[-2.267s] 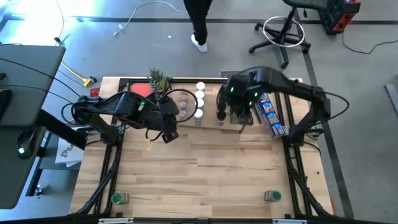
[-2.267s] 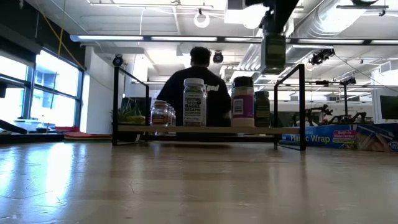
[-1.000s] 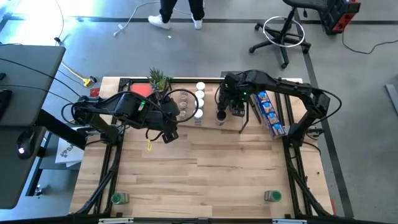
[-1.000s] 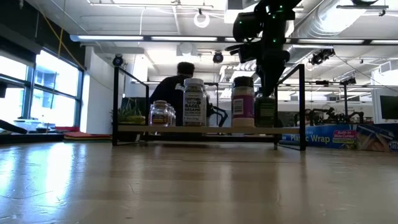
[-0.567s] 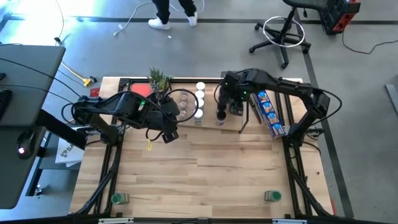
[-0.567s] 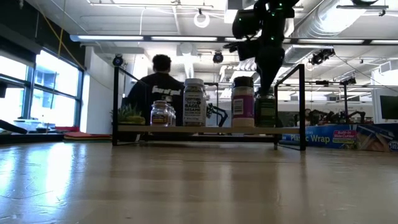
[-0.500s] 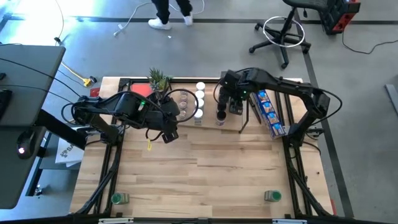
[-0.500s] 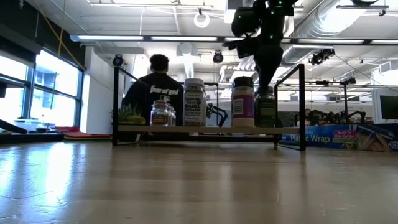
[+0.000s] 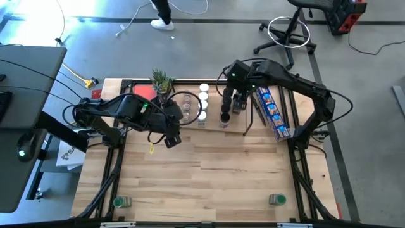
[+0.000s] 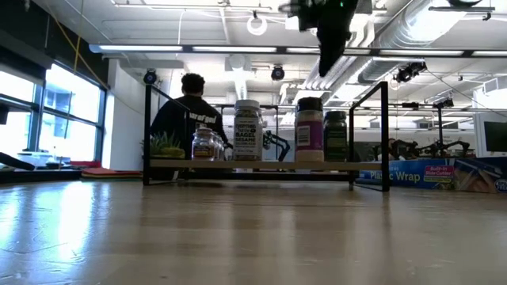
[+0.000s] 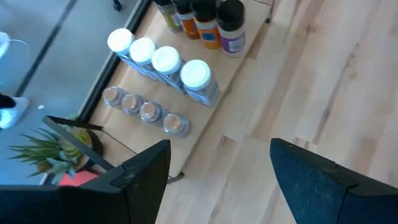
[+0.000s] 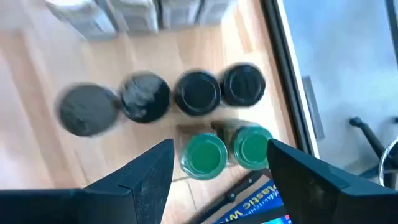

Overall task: Shelf spices
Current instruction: Put the green seasoning bottle on the shelf aligned with the other green seasoning bottles

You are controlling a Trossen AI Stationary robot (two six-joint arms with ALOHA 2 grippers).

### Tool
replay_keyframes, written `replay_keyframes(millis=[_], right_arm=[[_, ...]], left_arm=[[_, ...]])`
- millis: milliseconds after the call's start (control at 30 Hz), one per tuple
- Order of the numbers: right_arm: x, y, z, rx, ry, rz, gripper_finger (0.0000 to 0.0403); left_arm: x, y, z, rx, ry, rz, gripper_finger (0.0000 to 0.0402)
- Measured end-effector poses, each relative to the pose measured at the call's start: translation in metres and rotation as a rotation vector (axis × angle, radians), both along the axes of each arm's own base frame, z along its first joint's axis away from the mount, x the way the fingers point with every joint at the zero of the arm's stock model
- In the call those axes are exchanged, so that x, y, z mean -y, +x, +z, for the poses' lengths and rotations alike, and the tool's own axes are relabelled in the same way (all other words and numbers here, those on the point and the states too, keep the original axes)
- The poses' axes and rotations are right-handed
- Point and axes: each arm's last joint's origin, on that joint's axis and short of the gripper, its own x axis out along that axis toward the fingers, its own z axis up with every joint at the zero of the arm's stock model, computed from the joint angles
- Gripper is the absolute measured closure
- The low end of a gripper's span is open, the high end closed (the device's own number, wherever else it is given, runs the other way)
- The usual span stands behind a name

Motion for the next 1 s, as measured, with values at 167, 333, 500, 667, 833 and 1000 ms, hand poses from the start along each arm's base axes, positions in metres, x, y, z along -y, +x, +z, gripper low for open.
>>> replay_keyframes(millis=[167,333,500,667,833,1000], right_arm=[[-0.02,0.005,0.032,0.109,-0.026,0.036,0.0151],[-0.043,0.013,0.039,0.135,-0.043,0.139,0.0151],[-0.06,0.018,0.028,0.094,-0.036,0.216,0.0151],[-0.072,0.015,0.032,0.104,-0.042,0.261,0.0151],[-0.076,0.007,0.046,0.18,-0.076,0.294,0.0151],[-0.077,-0.009,0.065,0.263,-0.119,0.315,0.0151]], left_arm=[[0.025,-0.01,-0.001,-0.051,-0.093,-0.126,0.0131],[0.067,-0.031,0.002,-0.038,-0.309,-0.154,0.0131],[0.117,-0.05,-0.007,-0.065,-0.525,-0.013,0.0131],[0.164,-0.06,-0.029,-0.229,-0.773,0.338,0.0131],[0.198,-0.059,-0.055,-0.414,-0.876,0.803,0.0131],[0.216,-0.055,-0.076,-0.514,-0.837,0.892,0.0131]])
